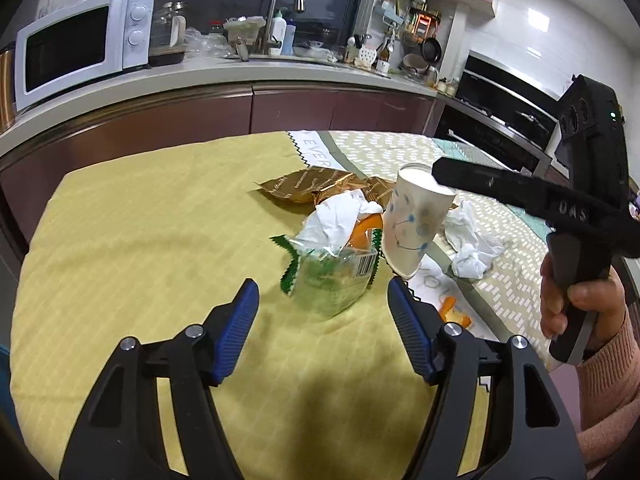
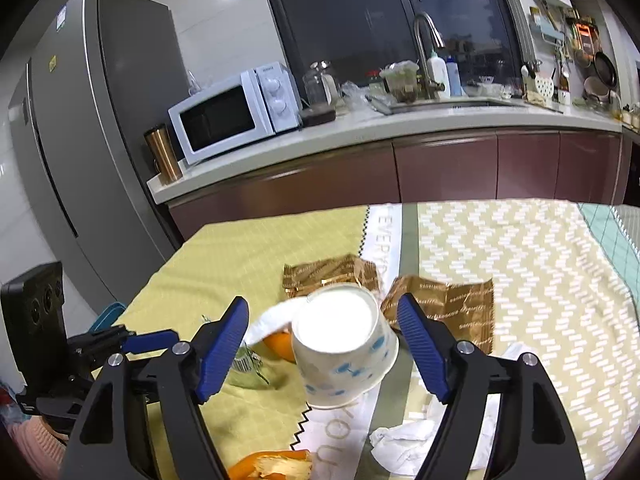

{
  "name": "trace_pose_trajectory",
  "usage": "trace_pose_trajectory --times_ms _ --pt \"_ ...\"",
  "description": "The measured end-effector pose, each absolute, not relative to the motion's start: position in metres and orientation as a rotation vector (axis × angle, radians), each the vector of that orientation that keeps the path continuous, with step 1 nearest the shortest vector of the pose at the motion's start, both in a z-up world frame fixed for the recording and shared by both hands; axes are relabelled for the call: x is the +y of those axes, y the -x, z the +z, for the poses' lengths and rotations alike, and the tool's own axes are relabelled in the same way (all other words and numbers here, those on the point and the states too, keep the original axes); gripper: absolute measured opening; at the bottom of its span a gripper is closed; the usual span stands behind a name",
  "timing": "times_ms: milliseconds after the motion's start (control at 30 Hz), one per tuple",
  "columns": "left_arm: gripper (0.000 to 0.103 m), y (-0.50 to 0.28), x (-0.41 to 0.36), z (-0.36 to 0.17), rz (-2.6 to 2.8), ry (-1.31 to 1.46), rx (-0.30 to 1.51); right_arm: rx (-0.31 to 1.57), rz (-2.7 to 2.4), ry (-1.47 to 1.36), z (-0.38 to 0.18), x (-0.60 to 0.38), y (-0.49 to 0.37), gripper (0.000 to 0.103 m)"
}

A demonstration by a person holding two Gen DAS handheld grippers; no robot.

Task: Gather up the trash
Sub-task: 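Move both tools back over the table, then grasp the clear plastic cup with the left tool while the right tool grasps another dotted paper cup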

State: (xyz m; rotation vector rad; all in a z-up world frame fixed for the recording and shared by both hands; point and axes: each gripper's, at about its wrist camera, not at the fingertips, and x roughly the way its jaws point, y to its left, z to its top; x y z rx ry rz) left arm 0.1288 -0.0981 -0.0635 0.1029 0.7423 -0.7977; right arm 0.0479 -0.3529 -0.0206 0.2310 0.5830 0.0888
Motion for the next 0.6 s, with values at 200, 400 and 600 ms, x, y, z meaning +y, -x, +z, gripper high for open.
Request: trace_pose_trajectory --times_ms 200,400,600 --pt "0.067 -0.141 -0.115 -0.071 -0.789 -0.116 0.779 0.606 0.098 -0.235 -0.032 -0.351 -0.058 0.075" --pt "0.063 -0.152 -0.129 -0.075 -0.785 -0.127 0.813 0.618 0.1 -0.234 -0.038 -0.352 -0.06 0.065" --pt "0.046 -0.158 -0.132 -0.079 -0.796 -0.112 0.839 0.612 0.102 -0.252 -0.037 -0.358 -0.057 0.057"
